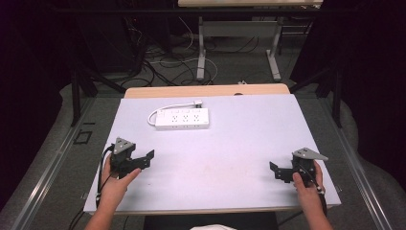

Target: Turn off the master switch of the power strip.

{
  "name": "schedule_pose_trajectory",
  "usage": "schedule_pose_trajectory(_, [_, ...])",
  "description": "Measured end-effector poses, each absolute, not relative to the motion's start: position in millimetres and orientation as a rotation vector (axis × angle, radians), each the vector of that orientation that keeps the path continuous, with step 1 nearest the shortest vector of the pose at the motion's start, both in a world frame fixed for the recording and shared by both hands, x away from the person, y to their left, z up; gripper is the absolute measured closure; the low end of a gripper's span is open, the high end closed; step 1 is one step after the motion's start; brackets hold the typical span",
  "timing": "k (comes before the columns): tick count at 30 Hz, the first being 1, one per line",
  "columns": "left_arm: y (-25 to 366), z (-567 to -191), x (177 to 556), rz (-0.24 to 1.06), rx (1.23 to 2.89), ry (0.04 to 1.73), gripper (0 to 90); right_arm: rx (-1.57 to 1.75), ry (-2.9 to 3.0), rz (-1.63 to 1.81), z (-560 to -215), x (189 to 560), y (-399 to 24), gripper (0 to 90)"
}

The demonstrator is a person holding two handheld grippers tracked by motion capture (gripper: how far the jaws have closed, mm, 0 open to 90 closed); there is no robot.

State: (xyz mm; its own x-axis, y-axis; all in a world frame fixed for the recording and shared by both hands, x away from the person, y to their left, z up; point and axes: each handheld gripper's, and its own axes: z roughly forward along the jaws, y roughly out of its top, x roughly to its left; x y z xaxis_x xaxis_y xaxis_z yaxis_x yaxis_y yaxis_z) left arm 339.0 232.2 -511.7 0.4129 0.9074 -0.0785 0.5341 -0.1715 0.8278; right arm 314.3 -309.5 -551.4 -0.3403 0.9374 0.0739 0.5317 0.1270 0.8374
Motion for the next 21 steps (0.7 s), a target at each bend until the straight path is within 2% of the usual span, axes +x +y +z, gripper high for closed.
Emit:
schedule_pose_trajectory(3, [231.6,-509.0,342.3,0.559,1.841,1.231,26.2,1.412,1.935,1.120,-551.7,314.2,-309.8,0.0])
schedule_pose_trajectory(15, [222.1,-484.2,361.8,0.518,1.826,1.217,26.8,1.406,1.928,1.115,-551.8,314.8,-311.2,0.0])
schedule_pose_trajectory(21, [220.4,-473.2,371.9,0.479,1.795,1.217,30.5,1.409,1.933,1.115,-552.2,314.9,-312.3,0.0])
